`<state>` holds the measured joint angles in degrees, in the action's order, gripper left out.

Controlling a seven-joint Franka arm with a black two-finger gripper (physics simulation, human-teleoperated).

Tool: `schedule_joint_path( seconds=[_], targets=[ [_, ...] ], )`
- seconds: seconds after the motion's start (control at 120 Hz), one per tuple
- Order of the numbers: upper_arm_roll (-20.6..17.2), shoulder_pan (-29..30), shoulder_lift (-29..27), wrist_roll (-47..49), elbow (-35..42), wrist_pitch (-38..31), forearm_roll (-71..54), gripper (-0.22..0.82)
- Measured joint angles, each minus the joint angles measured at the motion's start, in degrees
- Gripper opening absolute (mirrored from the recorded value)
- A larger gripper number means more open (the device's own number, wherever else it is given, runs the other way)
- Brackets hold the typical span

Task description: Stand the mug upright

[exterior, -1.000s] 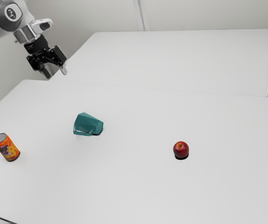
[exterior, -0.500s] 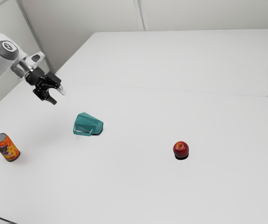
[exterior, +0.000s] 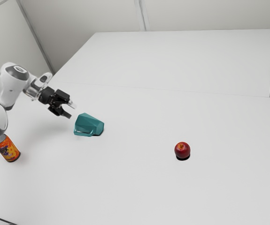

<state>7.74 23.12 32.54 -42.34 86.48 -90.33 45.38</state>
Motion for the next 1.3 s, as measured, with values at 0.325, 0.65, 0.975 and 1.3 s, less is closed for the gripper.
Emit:
schedule_joint_path(
  seconds=[0.325,0.65,0.975,1.3],
  targets=[
    [-0.98,-0.26,1.8,-3.97,4.35,-0.79,7.99,0.6],
    [-1.42,-0.35,1.79,-6.35,5.88,-0.68,11.51,0.1],
    [-1.42,-0.42,0.26,-7.68,5.96,-0.71,11.72,-0.13],
    [-1.43,-5.58,-10.03,-6.31,8.38,-1.1,5.99,-0.17]
  ],
)
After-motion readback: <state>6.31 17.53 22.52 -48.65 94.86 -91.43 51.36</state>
